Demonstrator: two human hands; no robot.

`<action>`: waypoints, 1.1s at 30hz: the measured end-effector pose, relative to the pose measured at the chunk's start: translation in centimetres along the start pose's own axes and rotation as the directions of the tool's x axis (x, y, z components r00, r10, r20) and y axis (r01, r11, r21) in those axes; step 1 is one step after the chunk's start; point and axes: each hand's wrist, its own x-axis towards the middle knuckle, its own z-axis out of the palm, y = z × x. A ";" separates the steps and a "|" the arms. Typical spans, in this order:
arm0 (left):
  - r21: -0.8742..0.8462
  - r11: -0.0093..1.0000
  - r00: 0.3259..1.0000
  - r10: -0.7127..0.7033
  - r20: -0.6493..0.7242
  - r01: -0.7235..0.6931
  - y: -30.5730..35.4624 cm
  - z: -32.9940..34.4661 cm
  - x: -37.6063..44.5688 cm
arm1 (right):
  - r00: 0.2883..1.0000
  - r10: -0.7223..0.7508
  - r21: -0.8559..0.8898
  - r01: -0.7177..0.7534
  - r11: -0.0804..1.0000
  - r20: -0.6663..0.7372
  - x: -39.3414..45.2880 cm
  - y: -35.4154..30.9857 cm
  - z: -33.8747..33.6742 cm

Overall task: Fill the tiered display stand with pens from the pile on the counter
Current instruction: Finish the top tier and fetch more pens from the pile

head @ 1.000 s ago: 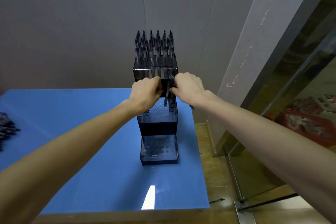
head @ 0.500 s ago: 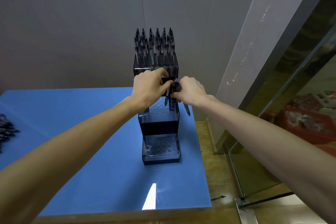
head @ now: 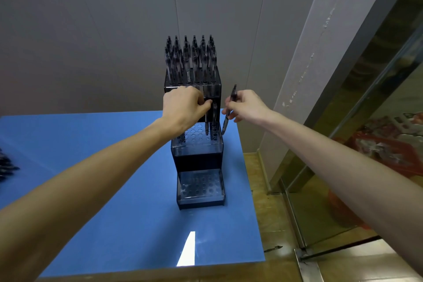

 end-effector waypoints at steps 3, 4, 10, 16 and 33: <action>0.018 1.000 0.999 0.010 0.038 -0.011 -0.4 0.2 -0.1 | 0.999 -0.049 -0.004 0.049 0.999 0.002 0.0 0.2 0.3; 0.022 1.000 0.999 0.014 0.047 -0.015 -0.6 0.3 -0.2 | 0.998 -0.058 0.000 0.058 0.998 0.003 -0.1 0.1 0.4; 0.002 0.999 0.997 0.047 0.055 -0.047 -0.2 0.0 -0.7 | 0.970 -0.217 -0.251 0.183 0.950 -0.112 -0.8 -0.2 0.8; -0.488 0.873 0.999 0.017 0.036 0.003 -0.5 -1.8 -1.5 | 0.932 -0.281 -0.214 0.233 0.949 -0.230 -1.1 -0.9 0.8; -0.492 0.855 0.984 0.179 -0.019 -0.166 -0.5 -0.4 -1.6 | 0.908 -0.322 -0.248 0.258 0.934 -0.269 -1.2 -0.9 0.9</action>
